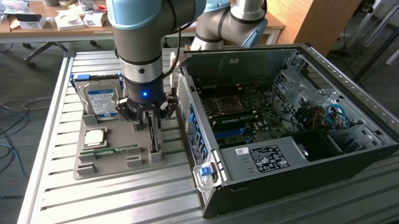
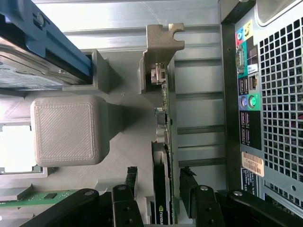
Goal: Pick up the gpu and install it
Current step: 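Pick up the gpu and move the gpu toward the slot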
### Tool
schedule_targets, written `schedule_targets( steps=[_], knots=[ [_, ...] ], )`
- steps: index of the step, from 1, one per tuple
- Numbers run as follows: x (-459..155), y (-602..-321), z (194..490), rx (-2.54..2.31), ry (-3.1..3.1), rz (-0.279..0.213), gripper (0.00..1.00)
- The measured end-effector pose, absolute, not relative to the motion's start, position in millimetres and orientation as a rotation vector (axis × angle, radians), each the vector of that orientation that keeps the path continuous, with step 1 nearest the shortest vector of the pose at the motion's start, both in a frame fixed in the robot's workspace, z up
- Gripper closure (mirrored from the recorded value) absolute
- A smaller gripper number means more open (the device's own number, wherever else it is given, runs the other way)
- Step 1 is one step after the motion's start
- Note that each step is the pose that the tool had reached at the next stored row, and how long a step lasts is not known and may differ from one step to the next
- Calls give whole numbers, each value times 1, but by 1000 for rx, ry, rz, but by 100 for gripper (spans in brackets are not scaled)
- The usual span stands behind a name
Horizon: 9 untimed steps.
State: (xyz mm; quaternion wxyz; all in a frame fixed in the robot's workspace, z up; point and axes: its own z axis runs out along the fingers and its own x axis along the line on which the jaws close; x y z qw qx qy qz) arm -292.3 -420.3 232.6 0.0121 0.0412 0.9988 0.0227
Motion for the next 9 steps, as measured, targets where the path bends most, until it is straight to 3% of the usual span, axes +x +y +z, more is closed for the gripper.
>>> schedule_targets(
  steps=[9],
  knots=[
    [-293, -420, 233, 128, 3114, 71, 51]
  ],
)
